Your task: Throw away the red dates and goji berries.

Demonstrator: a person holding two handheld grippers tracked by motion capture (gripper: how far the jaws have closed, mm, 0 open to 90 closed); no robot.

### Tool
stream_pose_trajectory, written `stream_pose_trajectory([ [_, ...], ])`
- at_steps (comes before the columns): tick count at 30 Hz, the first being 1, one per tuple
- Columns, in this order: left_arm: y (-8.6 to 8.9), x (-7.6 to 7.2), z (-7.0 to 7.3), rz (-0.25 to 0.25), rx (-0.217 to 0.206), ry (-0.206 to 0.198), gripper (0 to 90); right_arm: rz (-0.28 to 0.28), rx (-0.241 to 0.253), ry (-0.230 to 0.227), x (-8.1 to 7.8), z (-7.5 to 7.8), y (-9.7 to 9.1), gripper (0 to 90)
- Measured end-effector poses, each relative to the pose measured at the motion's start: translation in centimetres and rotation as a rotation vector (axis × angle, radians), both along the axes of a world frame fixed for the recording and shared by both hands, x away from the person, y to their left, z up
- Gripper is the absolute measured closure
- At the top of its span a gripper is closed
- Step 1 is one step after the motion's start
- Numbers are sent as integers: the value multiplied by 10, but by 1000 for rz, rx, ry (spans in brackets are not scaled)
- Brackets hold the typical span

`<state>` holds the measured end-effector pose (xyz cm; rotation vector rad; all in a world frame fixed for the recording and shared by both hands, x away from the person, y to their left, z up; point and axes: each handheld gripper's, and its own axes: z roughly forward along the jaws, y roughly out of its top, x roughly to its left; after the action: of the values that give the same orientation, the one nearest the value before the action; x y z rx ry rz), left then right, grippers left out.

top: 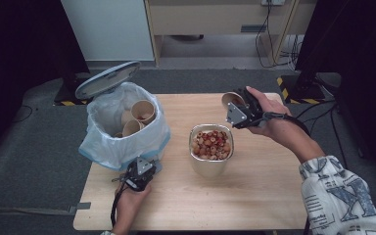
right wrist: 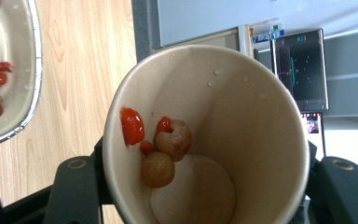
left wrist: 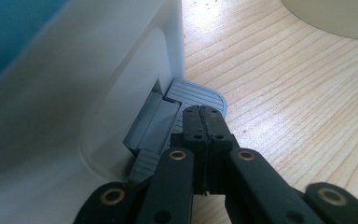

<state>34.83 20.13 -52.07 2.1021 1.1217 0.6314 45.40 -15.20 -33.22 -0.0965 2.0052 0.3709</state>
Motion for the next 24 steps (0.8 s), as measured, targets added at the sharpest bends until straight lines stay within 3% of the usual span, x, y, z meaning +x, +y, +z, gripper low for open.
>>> stream_pose_trajectory([
  [10,0,0,0,0,-1,0,891,-15,70,51,5,2,-9,361],
  [24,0,0,0,0,-4,0,891,-28,217,193,16,2,-33,360],
])
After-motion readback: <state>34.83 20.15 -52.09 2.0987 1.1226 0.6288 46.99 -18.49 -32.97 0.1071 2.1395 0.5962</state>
